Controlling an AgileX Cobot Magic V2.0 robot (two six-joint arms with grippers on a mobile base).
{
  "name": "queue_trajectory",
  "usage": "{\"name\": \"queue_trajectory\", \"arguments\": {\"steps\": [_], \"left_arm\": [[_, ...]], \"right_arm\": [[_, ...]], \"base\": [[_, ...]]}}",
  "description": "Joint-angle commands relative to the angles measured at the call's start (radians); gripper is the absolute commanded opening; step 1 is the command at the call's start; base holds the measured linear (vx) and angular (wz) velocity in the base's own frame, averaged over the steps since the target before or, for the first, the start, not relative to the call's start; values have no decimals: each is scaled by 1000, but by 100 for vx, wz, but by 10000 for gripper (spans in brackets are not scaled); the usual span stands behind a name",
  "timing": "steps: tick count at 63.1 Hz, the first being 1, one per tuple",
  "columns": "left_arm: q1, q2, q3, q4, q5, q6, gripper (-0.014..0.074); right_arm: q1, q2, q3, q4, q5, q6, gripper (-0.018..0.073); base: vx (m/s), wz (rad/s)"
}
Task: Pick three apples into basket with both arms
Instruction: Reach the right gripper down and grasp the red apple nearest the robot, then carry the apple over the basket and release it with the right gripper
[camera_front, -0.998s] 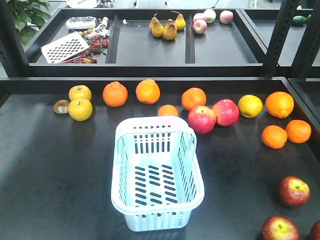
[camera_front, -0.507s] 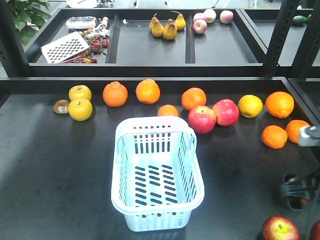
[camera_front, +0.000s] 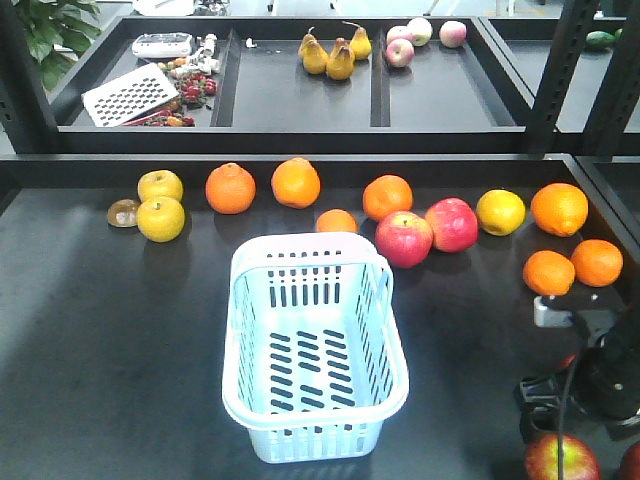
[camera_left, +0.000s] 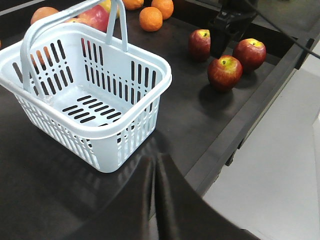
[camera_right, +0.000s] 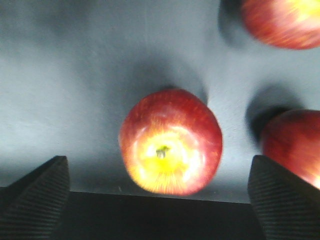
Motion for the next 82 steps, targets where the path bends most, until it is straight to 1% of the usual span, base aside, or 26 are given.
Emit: {"name": "queue_trajectory", "arguments": {"steps": [1, 21, 30, 37, 44, 46, 50, 52, 55, 59, 65, 69, 74, 76, 79, 82], "left_arm": [[-2, 6, -25, -47, -50, -8, -6], [-2, 6, -25, -47, -48, -8, -6], [-2, 6, -25, -47, -48, -8, -6], [-2, 6, -25, -47, -47, -8, -6], [-2, 6, -25, -47, -47, -8, -6], [-2, 6, -25, -47, -47, -8, -6], [-2, 6, -25, -47, -47, -8, -6], [-2, 6, -25, -47, -47, -8, -6], [-2, 6, -25, -47, -47, -8, -6], [-2, 6, -25, -47, -47, -8, -6], [-2, 6, -25, -47, -47, -8, -6], [-2, 6, -25, -47, -47, -8, -6], [-2, 6, -25, -47, -47, -8, -6], [-2, 6, -25, -47, -47, -8, -6], [-2, 6, -25, -47, -47, -8, -6], [-2, 6, -25, -47, -47, -8, -6]], "right_arm": [[1, 22, -24, -7, -21, -10, 680], [1, 160, -24, -32, -35, -15, 659], [1, 173, -24, -34, -51, -18, 612], [1, 174, -24, -34, -59, -17, 511], [1, 173, -24, -32, -44, -18, 340], [1, 169, -24, -28, -36, -24, 277], [7, 145, -24, -17, -14, -69, 179], [7, 127, -24, 3, -2, -96, 123], [7, 88, -24, 37, 3, -142, 62], [7, 9, -24, 96, 13, -178, -13], [7, -133, -24, 212, 39, -261, -10], [7, -228, -24, 284, 62, -333, -8], [7, -354, -24, 401, 80, -405, -7], [7, -395, -24, 452, 80, -434, -6], [8, -460, -24, 567, 81, -492, -5], [8, -492, -24, 658, 88, -537, -4]], "base": [[0, 0], [0, 0], [0, 0], [0, 0], [0, 0], [0, 0], [0, 0], [0, 0], [0, 0], [0, 0], [0, 0], [0, 0], [0, 0], [0, 0], [0, 0], [0, 0]]}}
